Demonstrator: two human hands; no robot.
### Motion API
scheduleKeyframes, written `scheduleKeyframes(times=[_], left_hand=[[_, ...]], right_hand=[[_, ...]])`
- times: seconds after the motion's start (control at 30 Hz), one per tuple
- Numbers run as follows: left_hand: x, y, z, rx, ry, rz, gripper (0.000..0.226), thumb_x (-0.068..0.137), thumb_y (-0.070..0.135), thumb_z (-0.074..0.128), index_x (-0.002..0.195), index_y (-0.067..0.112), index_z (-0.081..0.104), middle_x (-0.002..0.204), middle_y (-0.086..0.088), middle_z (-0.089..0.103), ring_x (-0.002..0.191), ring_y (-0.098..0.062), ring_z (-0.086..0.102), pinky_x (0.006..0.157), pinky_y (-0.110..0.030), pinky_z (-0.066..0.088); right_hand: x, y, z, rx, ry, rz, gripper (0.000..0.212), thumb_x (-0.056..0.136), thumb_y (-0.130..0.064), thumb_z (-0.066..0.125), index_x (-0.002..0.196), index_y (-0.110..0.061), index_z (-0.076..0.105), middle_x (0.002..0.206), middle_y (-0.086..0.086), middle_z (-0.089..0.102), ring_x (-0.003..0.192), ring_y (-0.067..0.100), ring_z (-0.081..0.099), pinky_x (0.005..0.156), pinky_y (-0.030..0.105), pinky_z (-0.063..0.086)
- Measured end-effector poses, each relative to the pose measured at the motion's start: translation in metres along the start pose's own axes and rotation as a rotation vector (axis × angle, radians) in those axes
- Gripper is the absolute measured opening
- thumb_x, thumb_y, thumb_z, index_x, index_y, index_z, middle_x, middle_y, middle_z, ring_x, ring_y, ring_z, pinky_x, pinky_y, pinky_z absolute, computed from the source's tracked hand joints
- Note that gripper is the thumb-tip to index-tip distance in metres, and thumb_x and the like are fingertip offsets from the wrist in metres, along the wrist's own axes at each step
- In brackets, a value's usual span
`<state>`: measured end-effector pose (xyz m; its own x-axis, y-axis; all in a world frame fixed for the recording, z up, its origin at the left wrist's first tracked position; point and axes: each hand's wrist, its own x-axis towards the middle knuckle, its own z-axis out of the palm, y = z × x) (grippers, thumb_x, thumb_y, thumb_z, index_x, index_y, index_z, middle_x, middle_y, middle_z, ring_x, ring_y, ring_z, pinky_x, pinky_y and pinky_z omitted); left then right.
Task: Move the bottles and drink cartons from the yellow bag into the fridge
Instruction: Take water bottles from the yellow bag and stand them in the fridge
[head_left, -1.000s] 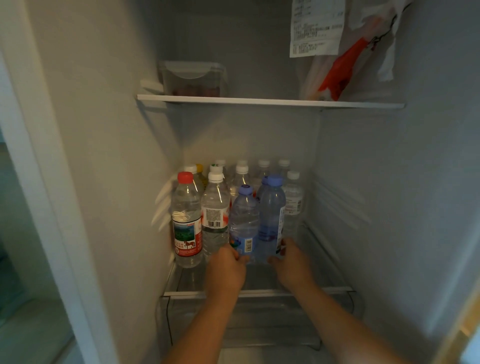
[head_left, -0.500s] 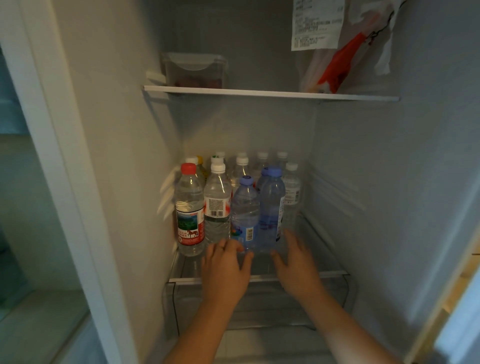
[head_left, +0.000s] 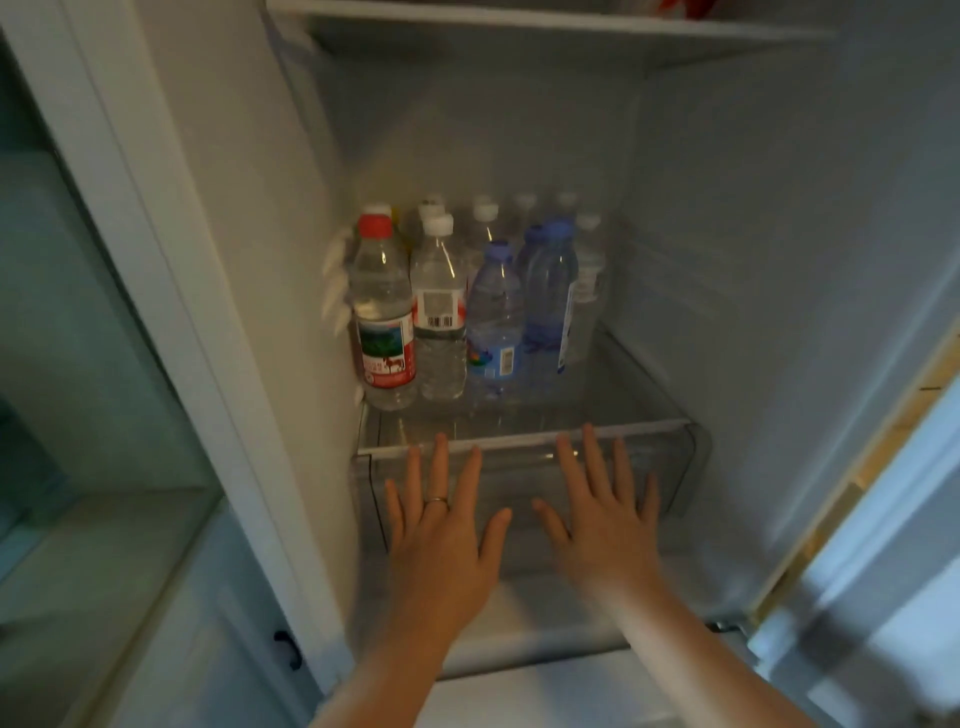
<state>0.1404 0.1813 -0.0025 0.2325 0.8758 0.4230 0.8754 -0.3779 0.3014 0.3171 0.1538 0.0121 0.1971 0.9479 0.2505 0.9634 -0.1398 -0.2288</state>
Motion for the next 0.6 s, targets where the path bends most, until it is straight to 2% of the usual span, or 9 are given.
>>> scheduleKeyframes(times=[0.17,0.3,0.43,0.53,0.6], left_hand=[[-0.039,0.007,-0.006,0.037,-0.170,-0.029,0.073,0.084,0.073,-0.011,0.150,0.043,-0.018,0.155,0.011,-0.040,0.142,-0.016,-0.038,0.118,-0.045,-0.017],[-0.072,0.016,-0.003,0.038,-0.348,-0.107,0.072,0.089,0.070,0.001,0.150,0.040,-0.020,0.157,0.006,-0.036,0.142,-0.018,-0.039,0.120,-0.046,-0.015],[-0.117,0.027,0.001,0.101,-0.343,-0.146,0.080,0.082,0.076,-0.009,0.152,0.038,-0.018,0.157,0.003,-0.035,0.144,-0.024,-0.034,0.116,-0.045,-0.018],[-0.154,0.040,0.002,0.092,-0.330,-0.235,0.082,0.081,0.078,-0.009,0.152,0.039,-0.020,0.155,0.005,-0.037,0.141,-0.023,-0.037,0.113,-0.044,-0.021],[-0.179,0.048,0.003,0.094,-0.331,-0.297,0.082,0.081,0.078,-0.007,0.153,0.039,-0.018,0.157,0.005,-0.034,0.141,-0.023,-0.037,0.113,-0.044,-0.020]], right_hand=[[-0.030,0.008,0.012,-0.038,-0.058,-0.040,0.079,0.081,-0.073,-0.003,0.150,-0.040,-0.022,0.156,-0.013,-0.036,0.146,0.021,-0.029,0.117,0.053,-0.012],[-0.058,0.017,0.017,-0.023,-0.160,-0.051,0.086,0.077,-0.074,-0.006,0.153,-0.036,-0.015,0.156,-0.012,-0.032,0.149,0.026,-0.021,0.118,0.055,-0.009],[-0.092,0.028,0.019,0.001,-0.227,-0.116,0.089,0.075,-0.074,-0.005,0.155,-0.035,-0.010,0.159,-0.009,-0.028,0.150,0.026,-0.020,0.118,0.055,-0.009],[-0.121,0.037,0.023,0.024,-0.280,-0.166,0.085,0.077,-0.077,-0.005,0.153,-0.039,-0.015,0.160,-0.011,-0.027,0.149,0.024,-0.022,0.117,0.055,-0.010],[-0.137,0.043,0.026,0.043,-0.330,-0.190,0.079,0.085,-0.078,0.004,0.151,-0.040,-0.019,0.159,-0.012,-0.029,0.148,0.022,-0.026,0.117,0.054,-0.011]])
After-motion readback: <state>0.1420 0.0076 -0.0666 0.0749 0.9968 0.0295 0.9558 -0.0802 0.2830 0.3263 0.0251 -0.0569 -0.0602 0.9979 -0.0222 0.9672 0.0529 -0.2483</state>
